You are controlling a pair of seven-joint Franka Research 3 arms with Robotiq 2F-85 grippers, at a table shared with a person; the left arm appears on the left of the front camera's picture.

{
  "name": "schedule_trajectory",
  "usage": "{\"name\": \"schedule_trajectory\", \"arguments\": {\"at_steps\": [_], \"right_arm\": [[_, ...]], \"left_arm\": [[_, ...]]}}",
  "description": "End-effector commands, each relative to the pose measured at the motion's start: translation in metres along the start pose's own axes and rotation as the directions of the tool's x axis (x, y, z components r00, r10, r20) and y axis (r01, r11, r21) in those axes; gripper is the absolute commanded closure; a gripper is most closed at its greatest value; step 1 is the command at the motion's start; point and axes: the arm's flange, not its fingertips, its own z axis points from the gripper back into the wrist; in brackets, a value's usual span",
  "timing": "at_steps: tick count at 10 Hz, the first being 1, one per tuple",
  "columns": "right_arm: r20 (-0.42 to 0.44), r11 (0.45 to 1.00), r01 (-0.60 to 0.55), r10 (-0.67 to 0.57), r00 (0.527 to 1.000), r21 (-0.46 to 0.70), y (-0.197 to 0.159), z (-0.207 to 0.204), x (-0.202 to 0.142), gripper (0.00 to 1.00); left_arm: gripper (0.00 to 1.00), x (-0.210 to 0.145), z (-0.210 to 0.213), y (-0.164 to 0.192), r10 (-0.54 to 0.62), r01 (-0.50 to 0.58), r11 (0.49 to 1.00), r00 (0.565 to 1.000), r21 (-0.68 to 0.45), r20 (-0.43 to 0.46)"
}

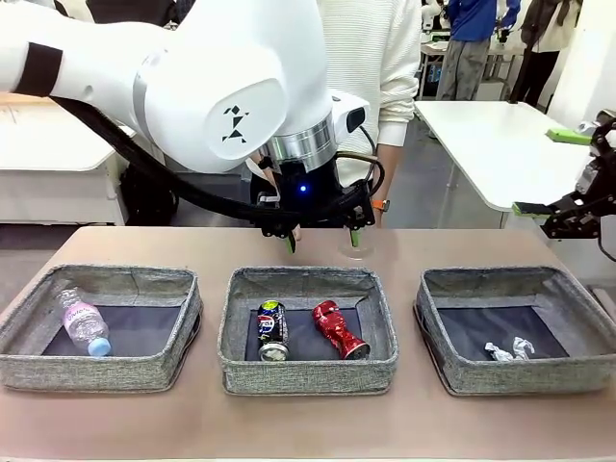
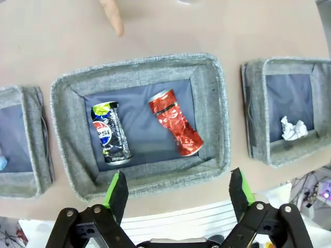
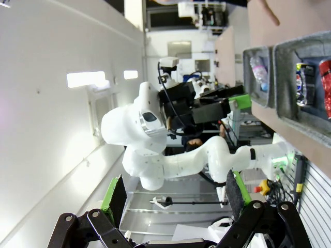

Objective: Sort the waste into the appropriate baskets.
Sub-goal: Place the picked waste into the Fabric basket indicated by the person.

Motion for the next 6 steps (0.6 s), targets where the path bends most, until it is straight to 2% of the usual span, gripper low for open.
{"name": "schedule_trajectory", "arguments": {"at_steps": [1,2,3,4,5,6], "right_arm": [[-0.006,1.0,-0.009,0.009,1.0,0.007,0.002,0.001,0.0,0.0],[-0.006,1.0,-0.009,0.009,1.0,0.007,0.002,0.001,0.0,0.0],[-0.006,1.0,-0.009,0.009,1.0,0.007,0.002,0.001,0.0,0.0],[-0.006,1.0,-0.009,0.009,1.0,0.007,0.002,0.001,0.0,0.0],[-0.006,1.0,-0.009,0.009,1.0,0.007,0.002,0.001,0.0,0.0],[-0.006,1.0,-0.009,0.009,1.0,0.007,0.002,0.001,0.0,0.0]], "left_arm": [[0.0,0.001,0.005,-0.001,0.011,-0.011,1.0,1.0,0.006,0.018],[0.0,0.002,0.012,0.002,-0.011,0.011,0.999,1.0,-0.031,0.006],[0.0,0.004,0.029,0.012,-0.089,0.077,0.979,0.994,-0.19,-0.055],[0.0,0.007,0.041,0.024,-0.195,0.139,0.933,0.971,-0.333,-0.141],[0.0,0.014,0.053,0.044,-0.292,0.18,0.868,0.939,-0.463,-0.182],[0.0,0.018,0.067,0.067,-0.395,0.223,0.773,0.902,-0.595,-0.175]]}}
